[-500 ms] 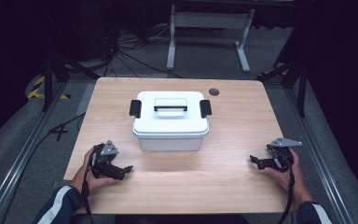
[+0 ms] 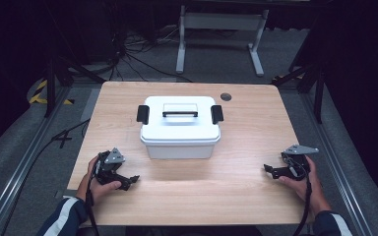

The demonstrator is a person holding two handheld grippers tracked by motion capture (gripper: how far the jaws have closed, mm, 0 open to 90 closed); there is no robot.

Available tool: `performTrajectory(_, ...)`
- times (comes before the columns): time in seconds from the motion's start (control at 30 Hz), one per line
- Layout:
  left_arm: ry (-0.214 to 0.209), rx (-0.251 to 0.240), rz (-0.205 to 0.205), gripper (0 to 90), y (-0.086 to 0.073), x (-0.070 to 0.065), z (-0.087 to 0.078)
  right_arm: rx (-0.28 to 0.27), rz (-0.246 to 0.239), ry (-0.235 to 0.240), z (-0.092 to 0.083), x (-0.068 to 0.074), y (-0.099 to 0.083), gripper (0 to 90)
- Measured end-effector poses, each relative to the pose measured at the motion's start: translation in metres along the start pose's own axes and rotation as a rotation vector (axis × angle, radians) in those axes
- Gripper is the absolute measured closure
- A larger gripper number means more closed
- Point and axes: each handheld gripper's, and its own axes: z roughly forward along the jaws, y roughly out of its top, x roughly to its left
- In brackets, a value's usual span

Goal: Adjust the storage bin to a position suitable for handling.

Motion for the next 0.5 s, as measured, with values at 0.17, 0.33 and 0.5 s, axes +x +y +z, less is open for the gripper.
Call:
performTrajectory(0.17,-0.003,-0.002,-0.005,0.5,-0.001,-0.001,-0.001,0.025,-0.041,0.02,-0.002,0.002,0.005,15.7)
performTrajectory(0.33,-0.001,-0.001,-0.006,0.5,-0.002,-0.001,-0.002,0.073,-0.078,0.039,-0.005,0.003,0.011,25.2)
performTrajectory(0.5,0.002,-0.003,-0.002,0.5,-0.003,-0.001,-0.002,0.072,-0.117,0.07,-0.011,0.007,0.019,28.8)
